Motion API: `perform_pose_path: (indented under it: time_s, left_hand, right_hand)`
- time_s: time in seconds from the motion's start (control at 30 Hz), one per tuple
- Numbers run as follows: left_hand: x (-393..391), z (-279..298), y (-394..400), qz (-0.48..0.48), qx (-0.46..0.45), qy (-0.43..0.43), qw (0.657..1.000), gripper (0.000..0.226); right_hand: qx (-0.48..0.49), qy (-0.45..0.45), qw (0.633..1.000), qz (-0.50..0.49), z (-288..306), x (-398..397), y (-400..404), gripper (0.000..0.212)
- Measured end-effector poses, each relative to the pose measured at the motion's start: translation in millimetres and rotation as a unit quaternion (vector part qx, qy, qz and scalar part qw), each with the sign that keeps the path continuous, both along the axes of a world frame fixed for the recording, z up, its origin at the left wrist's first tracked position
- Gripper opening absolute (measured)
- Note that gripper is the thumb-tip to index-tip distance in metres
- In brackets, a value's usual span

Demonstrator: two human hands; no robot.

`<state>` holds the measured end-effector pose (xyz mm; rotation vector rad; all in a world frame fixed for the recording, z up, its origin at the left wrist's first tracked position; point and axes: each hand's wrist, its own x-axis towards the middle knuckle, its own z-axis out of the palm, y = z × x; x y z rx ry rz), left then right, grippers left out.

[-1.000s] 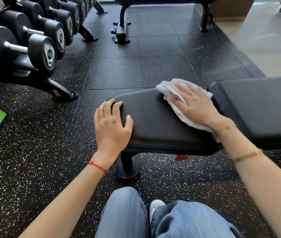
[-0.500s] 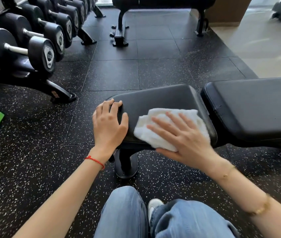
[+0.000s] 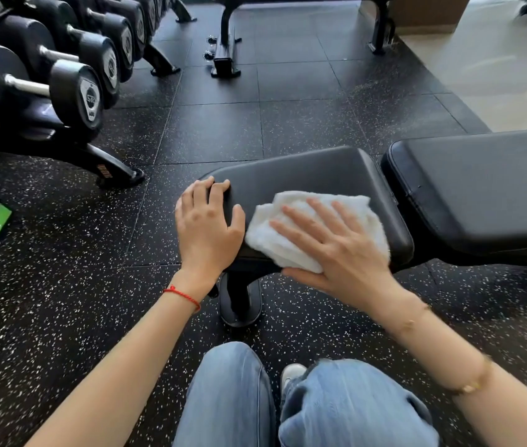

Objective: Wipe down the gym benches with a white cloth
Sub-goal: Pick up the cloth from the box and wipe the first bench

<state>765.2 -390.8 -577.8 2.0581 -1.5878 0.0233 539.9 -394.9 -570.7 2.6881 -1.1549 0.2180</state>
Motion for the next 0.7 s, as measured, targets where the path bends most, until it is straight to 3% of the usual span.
perform_pose_path:
  time_s: [0.17,0.33,0.43,0.57,0.7]
  left_hand:
    - [1,1,0,-0.004,-0.005,-0.002,1.0,0.053]
    - [1,0,1,0.0,-0.003,-0.009,1.0,0.052]
    - [0,2,0,0.003,-0.001,-0.012,1.0,0.051]
    - [1,2,0,0.003,-0.001,-0.013,1.0,0.051]
    - [-1,2,0,-0.005,0.002,-0.018,1.0,0.051]
  right_hand:
    - [-0.024,-0.052,0.998,-0.014,-6,-8,11,0.063]
    - [0.126,-0.134,0.978,-0.1,12,-33,-27,0.058]
    - [0.172,-0.114,0.969,-0.137,20,2,-80,0.056]
    - [0.181,-0.128,0.97,-0.099,16,42,-87,0.052]
    - [0.177,-0.187,0.965,-0.049,18,16,-62,0.046]
